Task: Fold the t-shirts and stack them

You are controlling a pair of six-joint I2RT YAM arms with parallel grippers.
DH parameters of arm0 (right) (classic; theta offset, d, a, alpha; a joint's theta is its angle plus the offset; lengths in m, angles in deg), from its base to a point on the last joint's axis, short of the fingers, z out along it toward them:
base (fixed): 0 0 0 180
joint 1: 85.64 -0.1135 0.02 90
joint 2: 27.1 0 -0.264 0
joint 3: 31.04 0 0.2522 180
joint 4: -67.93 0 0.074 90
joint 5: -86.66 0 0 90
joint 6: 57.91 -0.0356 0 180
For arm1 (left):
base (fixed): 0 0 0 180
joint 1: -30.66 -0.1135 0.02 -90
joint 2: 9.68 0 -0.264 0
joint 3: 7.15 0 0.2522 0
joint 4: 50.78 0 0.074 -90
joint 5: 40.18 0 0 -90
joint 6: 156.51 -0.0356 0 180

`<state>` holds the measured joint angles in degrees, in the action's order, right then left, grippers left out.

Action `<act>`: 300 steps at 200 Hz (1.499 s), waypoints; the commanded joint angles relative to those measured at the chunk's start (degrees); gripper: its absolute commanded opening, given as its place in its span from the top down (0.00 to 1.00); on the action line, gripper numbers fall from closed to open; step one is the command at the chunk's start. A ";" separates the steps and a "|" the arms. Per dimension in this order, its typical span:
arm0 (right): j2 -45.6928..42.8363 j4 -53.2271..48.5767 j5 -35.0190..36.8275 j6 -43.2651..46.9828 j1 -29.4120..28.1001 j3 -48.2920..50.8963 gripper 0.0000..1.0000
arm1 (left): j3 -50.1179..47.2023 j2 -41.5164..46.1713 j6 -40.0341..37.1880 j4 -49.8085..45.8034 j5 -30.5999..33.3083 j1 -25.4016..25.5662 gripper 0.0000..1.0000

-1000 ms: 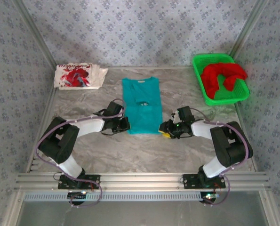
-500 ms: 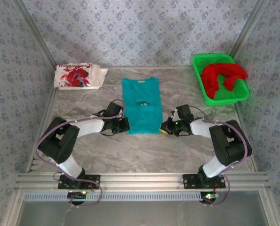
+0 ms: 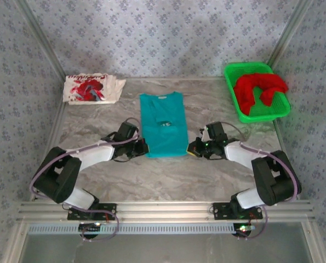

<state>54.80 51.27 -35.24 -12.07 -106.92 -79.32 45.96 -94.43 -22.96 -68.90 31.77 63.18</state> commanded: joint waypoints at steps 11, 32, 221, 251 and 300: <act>-4.68 -3.48 3.36 -3.04 -6.05 4.40 1.00 | -4.00 4.38 0.24 -1.13 0.20 1.67 1.00; -12.13 -4.41 5.18 -6.82 -8.52 9.00 1.00 | -7.47 10.93 1.54 -3.24 2.35 3.45 1.00; 6.81 -18.39 4.89 7.04 2.85 -30.57 1.00 | 23.94 -1.59 -10.61 -15.08 -7.66 -8.63 1.00; 11.69 -17.30 5.62 7.62 3.61 -35.84 1.00 | 29.01 -6.05 -11.88 -17.92 -7.65 -10.61 1.00; 15.20 -16.18 7.03 7.64 4.73 -40.36 1.00 | 31.83 -9.85 -13.14 -17.57 -7.43 -11.89 1.00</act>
<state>67.98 35.25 -29.62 -5.76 -103.22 -115.23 74.94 -102.93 -34.17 -84.57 25.11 52.03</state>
